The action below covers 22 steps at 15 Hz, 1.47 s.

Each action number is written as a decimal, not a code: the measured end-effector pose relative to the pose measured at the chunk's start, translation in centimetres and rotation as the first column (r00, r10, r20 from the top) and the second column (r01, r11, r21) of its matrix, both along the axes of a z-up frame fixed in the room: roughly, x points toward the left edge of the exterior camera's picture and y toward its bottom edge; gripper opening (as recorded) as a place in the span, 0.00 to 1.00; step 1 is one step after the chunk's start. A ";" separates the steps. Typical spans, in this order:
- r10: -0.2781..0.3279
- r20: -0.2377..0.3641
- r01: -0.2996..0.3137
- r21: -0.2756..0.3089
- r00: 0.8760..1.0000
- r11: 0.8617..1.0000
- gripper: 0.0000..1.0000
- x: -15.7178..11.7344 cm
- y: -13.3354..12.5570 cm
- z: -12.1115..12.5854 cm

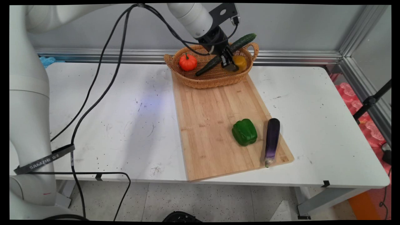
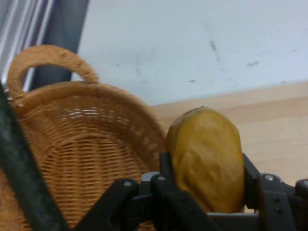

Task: Place the picked object in the vegetable basket

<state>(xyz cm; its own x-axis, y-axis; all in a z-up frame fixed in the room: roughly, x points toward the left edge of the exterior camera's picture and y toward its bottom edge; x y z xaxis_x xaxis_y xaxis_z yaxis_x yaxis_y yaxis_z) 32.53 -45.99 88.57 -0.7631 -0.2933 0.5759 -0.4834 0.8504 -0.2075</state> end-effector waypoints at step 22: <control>0.102 -0.004 -0.102 -0.007 0.995 0.995 1.00 1.4 -6.8 -6.7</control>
<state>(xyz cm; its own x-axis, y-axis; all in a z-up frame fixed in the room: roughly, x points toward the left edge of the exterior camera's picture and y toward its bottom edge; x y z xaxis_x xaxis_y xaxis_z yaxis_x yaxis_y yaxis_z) 33.96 -52.80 81.85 -0.7272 -0.3657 0.5809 -0.5686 0.7951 -0.2112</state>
